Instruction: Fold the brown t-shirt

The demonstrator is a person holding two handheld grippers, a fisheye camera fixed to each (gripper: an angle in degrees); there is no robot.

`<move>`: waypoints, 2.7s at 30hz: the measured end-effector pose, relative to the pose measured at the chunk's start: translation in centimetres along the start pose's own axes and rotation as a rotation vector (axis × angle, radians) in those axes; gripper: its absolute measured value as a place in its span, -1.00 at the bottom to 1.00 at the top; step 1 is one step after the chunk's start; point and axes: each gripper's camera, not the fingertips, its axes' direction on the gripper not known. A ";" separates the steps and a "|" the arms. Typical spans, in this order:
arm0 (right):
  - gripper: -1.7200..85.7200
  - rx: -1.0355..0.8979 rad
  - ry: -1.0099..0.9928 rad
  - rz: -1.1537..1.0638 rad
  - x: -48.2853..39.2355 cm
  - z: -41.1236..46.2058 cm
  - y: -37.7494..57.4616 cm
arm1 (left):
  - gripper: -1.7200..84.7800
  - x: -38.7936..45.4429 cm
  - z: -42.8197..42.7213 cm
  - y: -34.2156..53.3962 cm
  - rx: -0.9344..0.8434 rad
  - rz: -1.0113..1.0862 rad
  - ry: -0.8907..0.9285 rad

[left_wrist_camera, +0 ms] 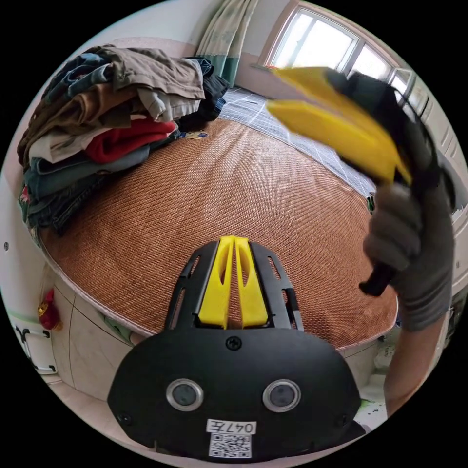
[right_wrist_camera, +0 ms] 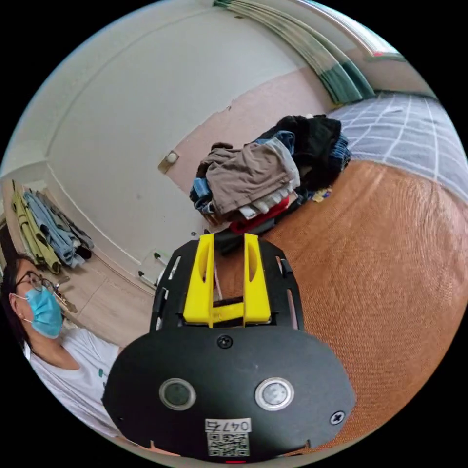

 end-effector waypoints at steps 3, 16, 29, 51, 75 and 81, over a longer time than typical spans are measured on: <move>-0.80 -0.020 0.144 -0.104 -5.0 3.1 -5.1 | -0.98 -1.4 0.2 0.1 -0.013 -0.008 0.015; -0.97 0.030 0.166 -0.173 -11.3 3.4 -8.3 | -0.98 -4.9 -1.6 0.0 -0.026 -0.022 0.057; -0.87 0.387 0.394 0.167 -1.3 -25.6 14.7 | -0.98 -5.4 -15.7 4.5 0.461 -0.371 -0.112; -0.97 0.377 0.051 0.482 19.3 -25.9 46.5 | -0.72 59.6 12.7 -13.5 -0.241 0.769 -0.135; -0.90 0.621 0.109 0.579 21.0 -26.0 59.7 | -0.94 94.8 25.4 -17.4 -0.436 1.014 0.604; -0.85 0.611 0.150 0.677 22.0 -25.8 61.1 | -0.94 96.1 25.4 -17.8 -0.396 1.007 0.674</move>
